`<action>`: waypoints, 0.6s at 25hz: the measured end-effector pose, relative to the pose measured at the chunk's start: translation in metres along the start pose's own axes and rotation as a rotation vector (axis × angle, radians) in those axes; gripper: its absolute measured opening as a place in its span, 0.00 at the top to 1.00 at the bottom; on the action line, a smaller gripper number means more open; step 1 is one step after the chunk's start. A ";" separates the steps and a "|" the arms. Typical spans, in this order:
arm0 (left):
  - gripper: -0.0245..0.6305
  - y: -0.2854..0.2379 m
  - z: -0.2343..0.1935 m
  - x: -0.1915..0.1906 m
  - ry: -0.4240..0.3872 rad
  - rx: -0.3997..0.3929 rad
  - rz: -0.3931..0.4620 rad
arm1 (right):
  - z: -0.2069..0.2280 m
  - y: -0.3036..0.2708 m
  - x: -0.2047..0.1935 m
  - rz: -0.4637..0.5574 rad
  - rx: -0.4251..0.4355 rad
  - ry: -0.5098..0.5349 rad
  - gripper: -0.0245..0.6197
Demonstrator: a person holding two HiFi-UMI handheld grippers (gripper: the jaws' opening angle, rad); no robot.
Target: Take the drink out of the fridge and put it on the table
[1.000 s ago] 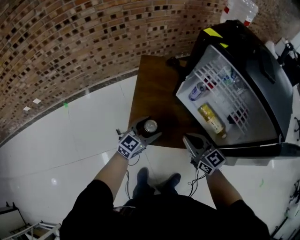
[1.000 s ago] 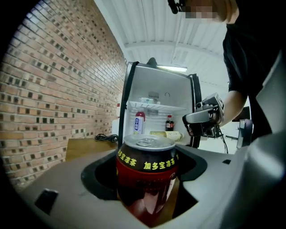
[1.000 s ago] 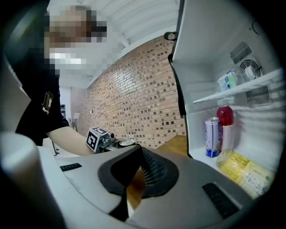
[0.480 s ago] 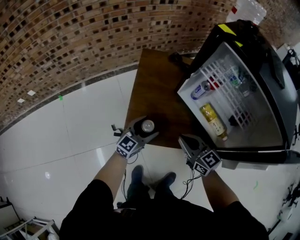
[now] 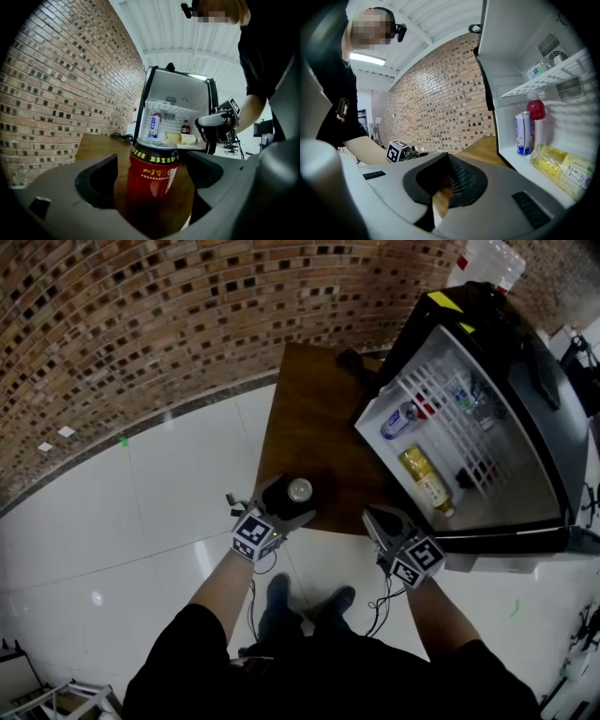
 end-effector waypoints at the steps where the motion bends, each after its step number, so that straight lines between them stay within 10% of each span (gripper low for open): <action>1: 0.27 0.011 -0.003 0.001 0.022 0.019 -0.007 | -0.003 0.001 0.003 -0.001 0.001 0.001 0.95; 10: 0.67 0.154 0.033 0.040 0.299 -0.005 0.010 | -0.064 0.059 0.048 -0.004 0.070 0.013 0.95; 15: 0.96 0.198 0.081 0.087 0.287 0.001 0.037 | -0.107 0.128 0.056 0.012 0.086 -0.052 0.95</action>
Point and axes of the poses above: the fingertips, and each gripper's own axes: y backward along the fingers, z to its right, x out of its top, the point moved 10 cm from there along y, backward along the fingers, and after that the axes turned 13 degrees about x, right-handed, at the moved point
